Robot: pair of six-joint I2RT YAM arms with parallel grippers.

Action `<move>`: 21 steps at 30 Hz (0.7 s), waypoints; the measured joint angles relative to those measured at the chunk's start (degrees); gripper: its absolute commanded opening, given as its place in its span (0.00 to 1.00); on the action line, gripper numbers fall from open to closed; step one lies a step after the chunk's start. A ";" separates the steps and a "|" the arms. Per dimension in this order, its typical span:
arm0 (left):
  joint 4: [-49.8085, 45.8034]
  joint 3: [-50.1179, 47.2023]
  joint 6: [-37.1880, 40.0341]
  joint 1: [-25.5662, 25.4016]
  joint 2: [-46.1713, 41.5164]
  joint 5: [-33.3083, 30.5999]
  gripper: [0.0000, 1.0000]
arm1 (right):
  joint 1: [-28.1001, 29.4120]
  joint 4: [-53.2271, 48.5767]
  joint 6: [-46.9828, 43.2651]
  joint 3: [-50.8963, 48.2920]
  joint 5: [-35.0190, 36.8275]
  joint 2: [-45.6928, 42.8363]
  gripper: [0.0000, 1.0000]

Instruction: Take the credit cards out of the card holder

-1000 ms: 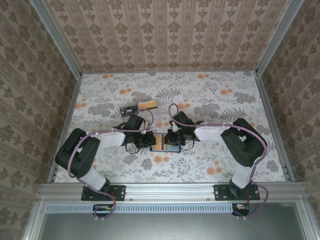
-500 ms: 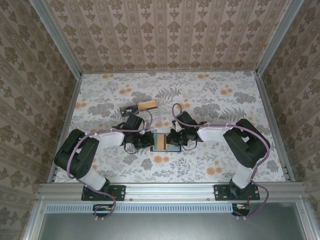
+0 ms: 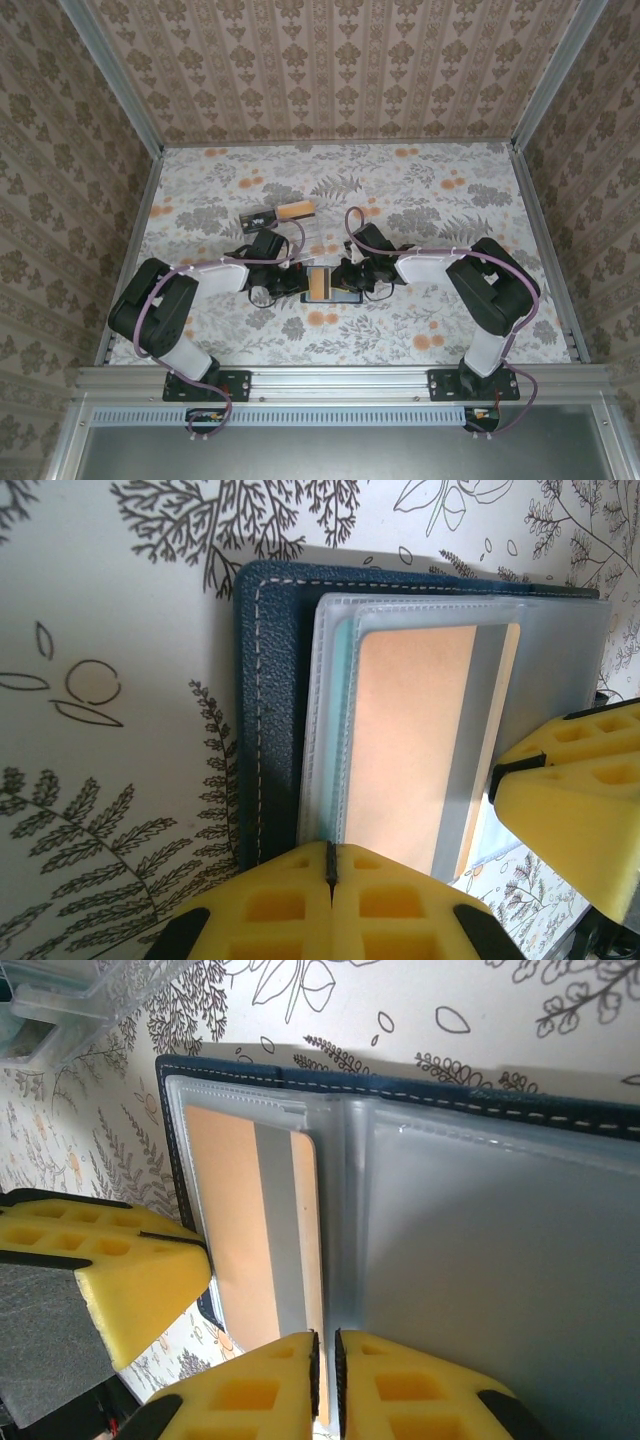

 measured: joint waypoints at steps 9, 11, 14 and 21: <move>0.00 0.00 0.00 0.00 0.00 0.00 0.00 | -0.07 0.70 0.17 0.00 -1.14 0.83 0.21; 0.02 0.00 0.00 0.00 0.00 0.00 0.00 | -0.07 1.14 0.17 0.02 -1.53 1.33 0.20; 0.00 0.00 0.00 0.00 0.00 0.00 0.00 | -0.07 1.33 0.15 0.02 -1.73 1.44 0.18; 0.00 0.00 0.00 -0.04 0.00 -0.02 0.00 | -0.07 1.49 0.24 0.24 -2.10 1.97 0.00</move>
